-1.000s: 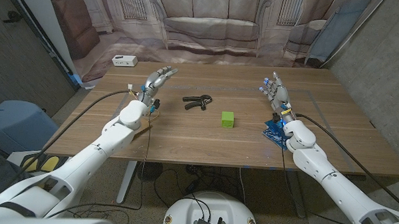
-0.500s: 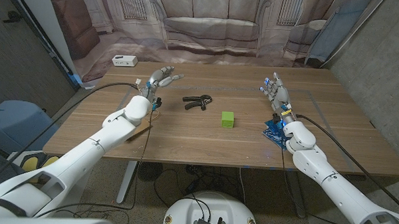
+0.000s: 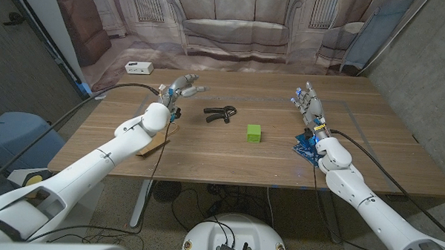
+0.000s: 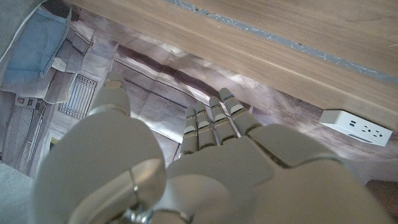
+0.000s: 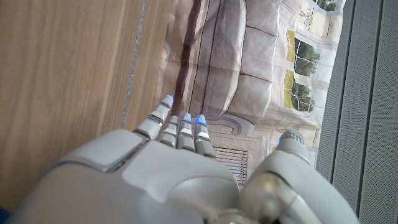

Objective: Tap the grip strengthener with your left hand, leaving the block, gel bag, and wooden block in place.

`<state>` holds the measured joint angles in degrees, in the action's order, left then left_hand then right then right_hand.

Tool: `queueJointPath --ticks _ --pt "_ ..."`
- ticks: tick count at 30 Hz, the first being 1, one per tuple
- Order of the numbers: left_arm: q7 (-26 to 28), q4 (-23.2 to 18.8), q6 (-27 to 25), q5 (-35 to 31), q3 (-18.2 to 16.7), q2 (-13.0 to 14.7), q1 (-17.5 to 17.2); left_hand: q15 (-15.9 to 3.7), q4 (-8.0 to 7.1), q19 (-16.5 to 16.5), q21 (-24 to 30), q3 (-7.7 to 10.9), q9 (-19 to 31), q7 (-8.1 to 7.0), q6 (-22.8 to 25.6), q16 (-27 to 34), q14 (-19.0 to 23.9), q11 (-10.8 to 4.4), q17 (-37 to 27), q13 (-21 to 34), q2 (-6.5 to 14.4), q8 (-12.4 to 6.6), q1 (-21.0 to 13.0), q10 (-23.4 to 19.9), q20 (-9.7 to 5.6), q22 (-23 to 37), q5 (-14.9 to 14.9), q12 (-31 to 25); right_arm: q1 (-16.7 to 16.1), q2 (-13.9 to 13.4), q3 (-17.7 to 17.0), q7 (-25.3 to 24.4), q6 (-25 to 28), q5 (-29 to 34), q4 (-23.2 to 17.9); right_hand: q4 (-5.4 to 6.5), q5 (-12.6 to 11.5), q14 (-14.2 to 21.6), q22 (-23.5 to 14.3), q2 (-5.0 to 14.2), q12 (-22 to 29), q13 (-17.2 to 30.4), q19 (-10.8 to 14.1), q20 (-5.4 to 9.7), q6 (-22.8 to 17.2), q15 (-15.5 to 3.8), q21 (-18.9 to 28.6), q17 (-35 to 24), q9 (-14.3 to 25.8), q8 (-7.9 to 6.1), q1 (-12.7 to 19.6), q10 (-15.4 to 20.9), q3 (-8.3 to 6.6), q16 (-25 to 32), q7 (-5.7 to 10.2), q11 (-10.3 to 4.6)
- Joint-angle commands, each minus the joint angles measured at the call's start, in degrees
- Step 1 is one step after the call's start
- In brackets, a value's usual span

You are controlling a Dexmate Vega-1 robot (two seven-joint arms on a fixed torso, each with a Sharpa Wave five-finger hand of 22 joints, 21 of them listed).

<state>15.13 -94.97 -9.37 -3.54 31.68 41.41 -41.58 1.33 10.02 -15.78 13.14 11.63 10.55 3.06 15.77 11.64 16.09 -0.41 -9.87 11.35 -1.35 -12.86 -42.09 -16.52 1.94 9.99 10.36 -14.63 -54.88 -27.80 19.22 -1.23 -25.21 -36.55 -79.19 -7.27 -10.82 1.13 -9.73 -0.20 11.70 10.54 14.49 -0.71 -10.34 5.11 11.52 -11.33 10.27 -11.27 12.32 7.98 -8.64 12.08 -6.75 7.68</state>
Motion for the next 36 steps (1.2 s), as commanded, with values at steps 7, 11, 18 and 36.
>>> queueJointPath --ticks 7,11,18,36 --pt "-6.6 -4.2 -9.2 -7.5 3.7 3.4 3.5 0.38 -0.64 -1.8 0.5 0.08 0.1 0.29 0.3 0.0 1.6 0.21 -0.1 0.1 -0.1 0.03 -1.0 -0.7 0.86 0.4 -0.2 0.0 -1.1 0.0 -0.1 -1.0 -0.2 0.4 -1.4 -0.06 -0.2 0.7 -0.1 0.05 -0.1 0.1 1.0 0.18 -0.6 0.18 0.2 -0.2 0.3 -0.01 0.8 0.4 -0.33 0.4 0.04 0.10" --pt "-9.7 -5.2 -12.3 -10.6 5.7 4.4 5.5 0.65 -0.78 -3.0 0.8 0.03 0.2 0.60 0.7 0.2 2.6 0.43 -0.2 0.2 -0.3 0.10 -1.2 -1.3 1.36 0.5 -0.2 0.0 -1.0 -0.1 0.0 -1.0 -0.2 0.6 -1.5 -0.07 -0.2 0.8 -0.1 0.06 -0.1 0.1 1.0 0.19 -0.6 0.21 0.2 -0.2 0.3 0.01 0.8 0.4 -0.32 0.4 0.02 0.15" --pt "-14.3 -6.4 -16.5 -15.5 8.6 4.9 8.7 0.43 -1.22 -4.7 1.2 -0.36 0.3 0.29 2.1 0.5 4.8 0.36 -0.2 0.3 -0.9 -0.06 -1.1 -3.0 1.91 0.6 -0.2 -0.4 -1.0 -0.1 0.0 -1.0 0.0 0.6 -1.6 -0.08 -0.2 0.8 -0.1 0.07 -0.1 0.1 1.0 0.18 -0.6 0.18 0.2 -0.2 0.3 0.01 0.9 0.5 -0.31 0.4 -0.01 0.19" --pt "-23.4 -4.7 -15.6 -20.8 12.2 4.8 13.7 -0.21 -1.60 -9.0 2.0 -0.88 0.4 -0.01 4.7 0.2 6.7 -0.28 -0.1 0.5 -1.5 -0.11 -1.1 -5.3 3.89 0.4 0.0 -0.6 -1.5 -0.5 -0.4 -1.7 0.3 0.6 -2.6 -0.04 -0.1 0.9 -0.1 0.12 -0.3 0.1 1.0 0.05 -0.6 0.23 0.0 -0.3 0.3 0.08 0.8 0.4 -0.23 0.3 0.05 0.14"
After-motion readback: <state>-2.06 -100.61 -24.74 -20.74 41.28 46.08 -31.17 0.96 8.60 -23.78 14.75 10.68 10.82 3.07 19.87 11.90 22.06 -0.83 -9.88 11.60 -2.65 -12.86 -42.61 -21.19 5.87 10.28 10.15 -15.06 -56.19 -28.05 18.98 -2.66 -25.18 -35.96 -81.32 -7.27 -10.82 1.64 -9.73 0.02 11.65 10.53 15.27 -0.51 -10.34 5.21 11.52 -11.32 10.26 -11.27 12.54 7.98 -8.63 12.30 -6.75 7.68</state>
